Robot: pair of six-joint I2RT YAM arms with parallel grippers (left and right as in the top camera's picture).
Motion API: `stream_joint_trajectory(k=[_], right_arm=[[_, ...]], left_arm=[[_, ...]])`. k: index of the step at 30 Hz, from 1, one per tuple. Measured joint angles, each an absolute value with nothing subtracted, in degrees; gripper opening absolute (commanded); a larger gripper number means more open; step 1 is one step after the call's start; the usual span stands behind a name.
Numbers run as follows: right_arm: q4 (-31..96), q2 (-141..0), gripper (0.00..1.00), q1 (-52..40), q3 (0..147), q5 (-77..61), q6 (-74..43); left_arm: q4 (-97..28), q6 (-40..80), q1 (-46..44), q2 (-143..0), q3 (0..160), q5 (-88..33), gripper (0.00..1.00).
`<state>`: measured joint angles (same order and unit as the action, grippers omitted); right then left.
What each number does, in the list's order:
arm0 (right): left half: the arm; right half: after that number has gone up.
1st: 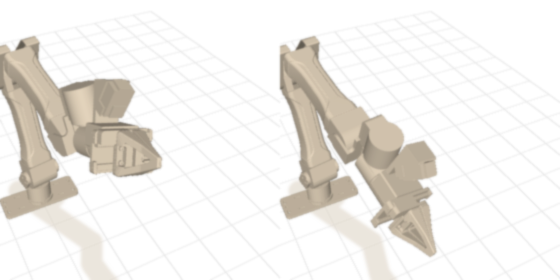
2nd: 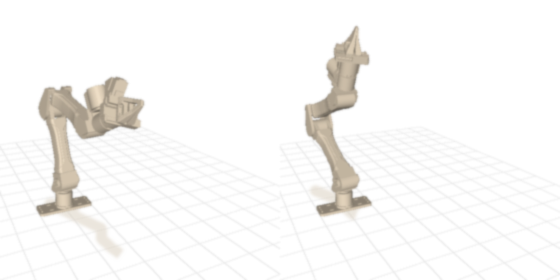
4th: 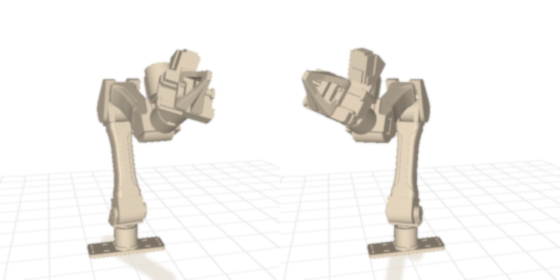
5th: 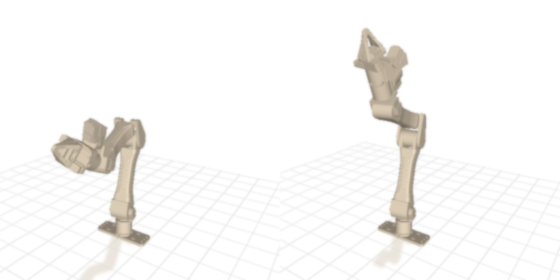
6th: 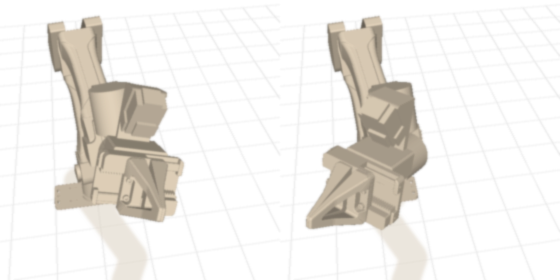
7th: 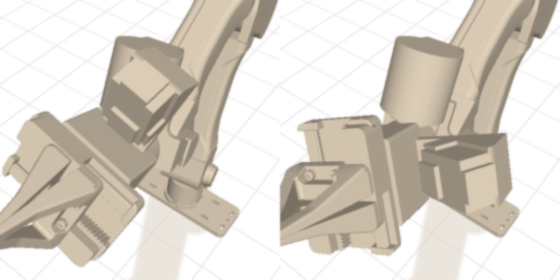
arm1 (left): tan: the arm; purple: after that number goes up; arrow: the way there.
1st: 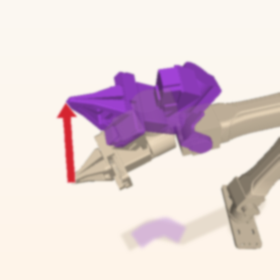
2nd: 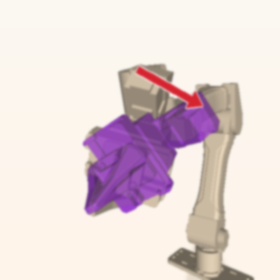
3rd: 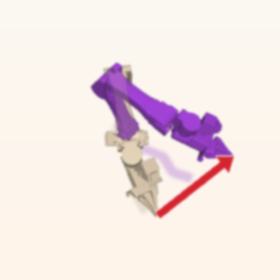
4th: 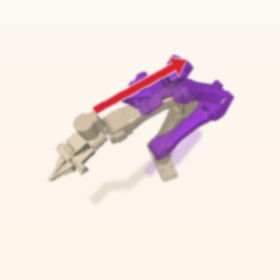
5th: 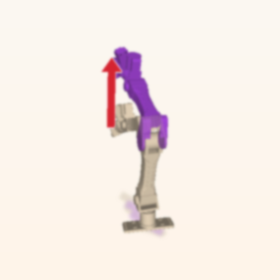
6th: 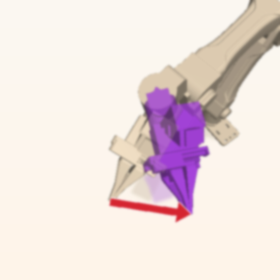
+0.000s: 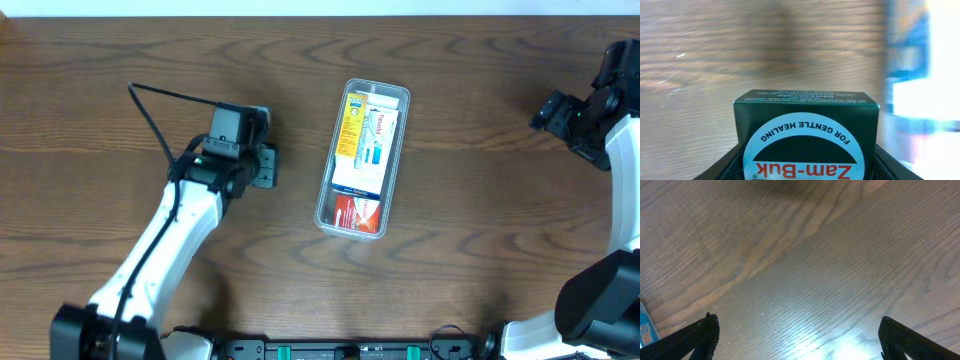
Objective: Pack container
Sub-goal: 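Lift the green box and carry it toward the container, then lower the green Zam-Buk box into the container's near end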
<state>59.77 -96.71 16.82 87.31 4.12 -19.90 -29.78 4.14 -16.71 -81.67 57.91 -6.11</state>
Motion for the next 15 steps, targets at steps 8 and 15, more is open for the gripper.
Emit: stream_joint_trajectory(k=[8,15], right_arm=[[59.77,-96.71,0.99,16.82,87.31,4.12,-19.92],[59.77,-96.71,0.99,16.82,87.31,4.12,-19.90]], left_arm=[[-29.74,4.58,-25.76,-78.63,57.91,-9.80,0.47],[-29.76,4.71,-32.27,-78.54,57.91,-10.41,0.47]])
